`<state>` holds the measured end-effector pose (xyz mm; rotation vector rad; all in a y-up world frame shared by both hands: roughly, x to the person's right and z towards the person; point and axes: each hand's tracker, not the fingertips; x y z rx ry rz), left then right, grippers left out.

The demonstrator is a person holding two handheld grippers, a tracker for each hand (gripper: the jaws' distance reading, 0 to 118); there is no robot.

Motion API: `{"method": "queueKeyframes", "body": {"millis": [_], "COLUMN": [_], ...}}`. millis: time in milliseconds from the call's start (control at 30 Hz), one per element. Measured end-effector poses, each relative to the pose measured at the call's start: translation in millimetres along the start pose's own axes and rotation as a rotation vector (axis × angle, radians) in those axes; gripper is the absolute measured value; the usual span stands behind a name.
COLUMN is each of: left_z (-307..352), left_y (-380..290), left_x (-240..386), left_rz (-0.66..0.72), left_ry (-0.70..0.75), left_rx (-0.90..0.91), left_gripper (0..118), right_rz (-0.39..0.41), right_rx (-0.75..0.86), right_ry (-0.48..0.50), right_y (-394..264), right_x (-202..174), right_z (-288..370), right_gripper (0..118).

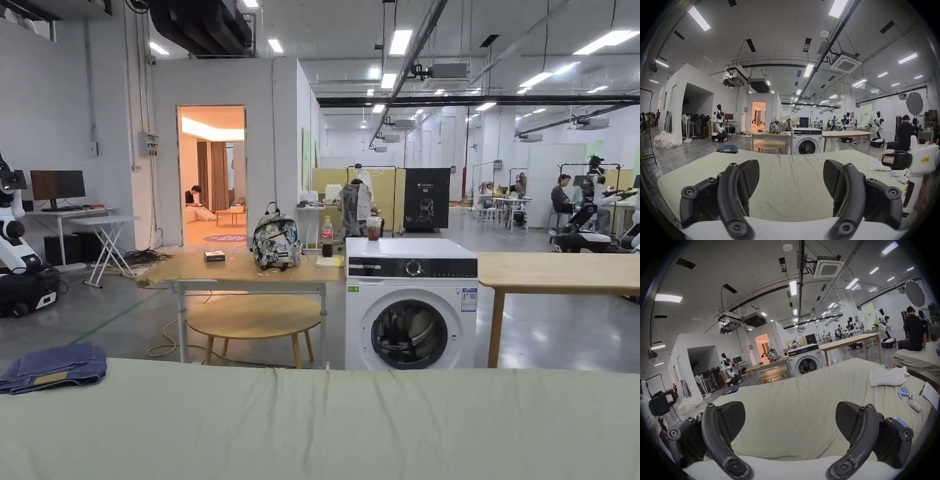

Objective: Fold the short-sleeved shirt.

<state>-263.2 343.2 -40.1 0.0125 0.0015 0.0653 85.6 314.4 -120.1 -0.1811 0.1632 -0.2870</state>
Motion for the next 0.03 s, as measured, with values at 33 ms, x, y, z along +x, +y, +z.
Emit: {"method": "queueKeyframes", "body": {"millis": [33], "left_z": [0.1], "left_y": [-0.2], "left_x": [-0.1], "left_rz": [-0.001], "left_ry": [0.002], "left_rx": [-0.001], "left_gripper": [82], "right_rz": [-0.001], "right_rx": [0.004], "right_ry": [0.01], "right_y": [-0.3], "right_x": [0.5], "right_z": [1.2], "right_gripper": [112]}}
